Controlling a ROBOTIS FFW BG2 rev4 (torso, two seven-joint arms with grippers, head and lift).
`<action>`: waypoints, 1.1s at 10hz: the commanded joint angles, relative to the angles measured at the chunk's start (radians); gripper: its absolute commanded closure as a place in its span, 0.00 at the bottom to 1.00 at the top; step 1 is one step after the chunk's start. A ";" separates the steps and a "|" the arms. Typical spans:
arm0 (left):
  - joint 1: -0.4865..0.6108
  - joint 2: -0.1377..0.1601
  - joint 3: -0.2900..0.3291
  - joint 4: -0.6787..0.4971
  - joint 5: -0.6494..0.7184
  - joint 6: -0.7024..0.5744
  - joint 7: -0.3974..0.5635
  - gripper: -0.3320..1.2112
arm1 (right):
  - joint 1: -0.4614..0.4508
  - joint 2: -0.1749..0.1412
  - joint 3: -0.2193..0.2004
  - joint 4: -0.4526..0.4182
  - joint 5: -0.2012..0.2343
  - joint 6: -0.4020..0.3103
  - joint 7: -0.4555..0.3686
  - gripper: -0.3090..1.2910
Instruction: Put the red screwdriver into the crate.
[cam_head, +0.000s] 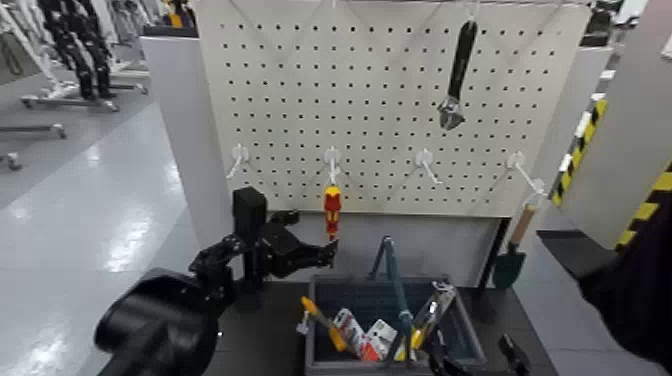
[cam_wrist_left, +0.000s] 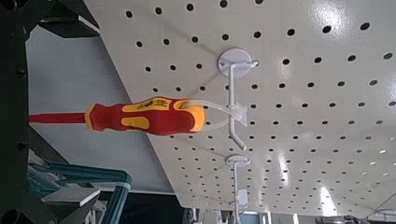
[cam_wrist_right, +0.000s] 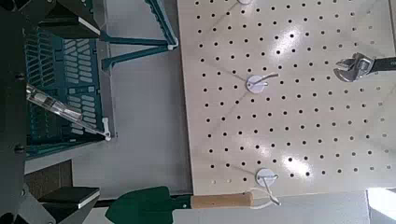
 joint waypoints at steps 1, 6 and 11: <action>-0.096 -0.008 -0.041 0.109 0.023 -0.028 -0.056 0.28 | -0.007 -0.001 0.003 0.005 -0.002 -0.006 0.000 0.27; -0.200 -0.035 -0.098 0.247 0.072 -0.051 -0.127 0.28 | -0.014 -0.003 0.014 0.007 -0.006 -0.009 -0.002 0.27; -0.213 -0.040 -0.113 0.264 0.087 -0.038 -0.142 0.83 | -0.012 -0.004 0.015 0.007 -0.006 -0.004 -0.002 0.27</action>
